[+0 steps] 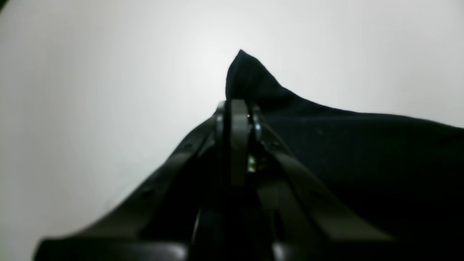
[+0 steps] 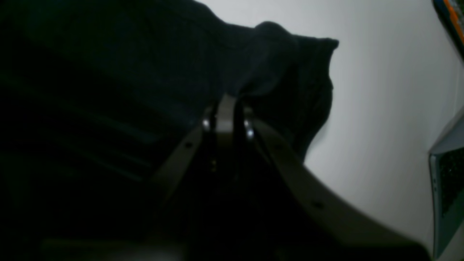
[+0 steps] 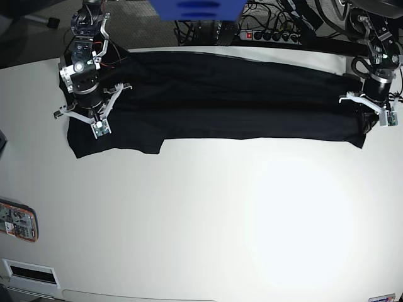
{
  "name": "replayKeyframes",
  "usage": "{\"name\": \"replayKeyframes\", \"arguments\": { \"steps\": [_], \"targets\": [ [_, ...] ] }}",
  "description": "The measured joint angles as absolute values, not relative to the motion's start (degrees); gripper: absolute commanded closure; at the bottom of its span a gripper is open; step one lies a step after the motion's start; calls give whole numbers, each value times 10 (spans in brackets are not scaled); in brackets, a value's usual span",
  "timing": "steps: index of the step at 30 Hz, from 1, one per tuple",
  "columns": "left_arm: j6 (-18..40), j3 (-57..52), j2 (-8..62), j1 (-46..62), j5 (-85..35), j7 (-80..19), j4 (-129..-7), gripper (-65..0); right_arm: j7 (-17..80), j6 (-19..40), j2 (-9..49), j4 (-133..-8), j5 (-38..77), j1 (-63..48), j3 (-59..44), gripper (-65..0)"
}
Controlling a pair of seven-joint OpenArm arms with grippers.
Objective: Fold the T-shirt properly
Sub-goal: 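Lift the held hem edge with both grippers and fold it over the shirt body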
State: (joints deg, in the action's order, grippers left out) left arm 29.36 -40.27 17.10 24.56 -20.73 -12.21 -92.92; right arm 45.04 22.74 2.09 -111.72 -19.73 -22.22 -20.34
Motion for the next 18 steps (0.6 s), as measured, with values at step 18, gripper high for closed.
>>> {"name": "replayKeyframes", "arguments": {
  "steps": [18],
  "targets": [
    [289,-322,192,239,-208,-109,-829,0,410,227,21,-1117,-197,-274,-226,0]
  ]
}}
